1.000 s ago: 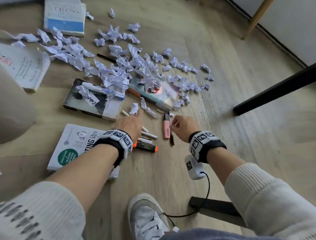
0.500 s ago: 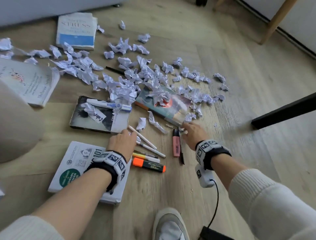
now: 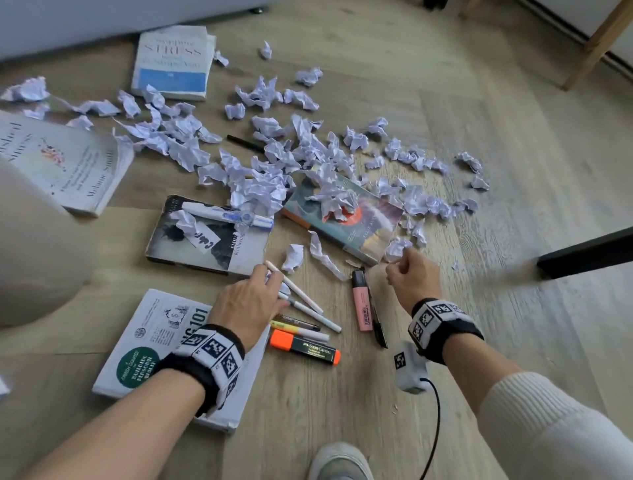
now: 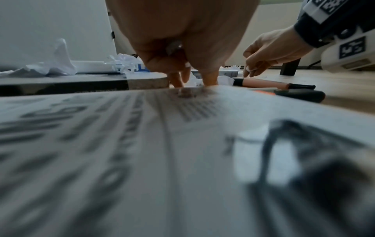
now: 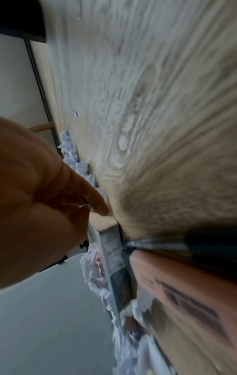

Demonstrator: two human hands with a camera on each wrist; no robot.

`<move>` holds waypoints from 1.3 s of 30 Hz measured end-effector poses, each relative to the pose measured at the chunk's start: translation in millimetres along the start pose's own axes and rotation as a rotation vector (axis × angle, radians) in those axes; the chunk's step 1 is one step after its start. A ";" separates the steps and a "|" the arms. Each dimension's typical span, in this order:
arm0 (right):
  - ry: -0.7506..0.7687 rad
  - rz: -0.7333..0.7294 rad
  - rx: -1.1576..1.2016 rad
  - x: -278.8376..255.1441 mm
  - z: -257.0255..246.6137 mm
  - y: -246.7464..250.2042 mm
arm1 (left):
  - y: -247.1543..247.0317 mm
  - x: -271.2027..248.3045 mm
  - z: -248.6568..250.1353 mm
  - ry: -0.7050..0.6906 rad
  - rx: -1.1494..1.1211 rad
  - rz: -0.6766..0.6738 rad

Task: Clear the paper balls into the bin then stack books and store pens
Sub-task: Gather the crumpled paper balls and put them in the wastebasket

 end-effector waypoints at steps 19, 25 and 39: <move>0.167 -0.214 -0.332 26.7 -1.1 -27.4 | -22.5 30.9 30.1 0.114 0.003 -0.060; -0.045 0.164 -0.229 51.1 22.3 25.4 | -1.4 44.9 40.3 0.091 -0.065 0.060; -0.205 0.044 -0.416 70.2 88.1 34.1 | -14.6 89.6 30.1 0.122 0.116 0.005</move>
Point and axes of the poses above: each hand's wrist, its own x-axis towards the middle knuckle, its own y-axis out of the back of the hand, z = x × y, the point moved 6 cm from there along x, towards the middle knuckle, and after that the axes turned 13 degrees about z, right-handed, at the moved point
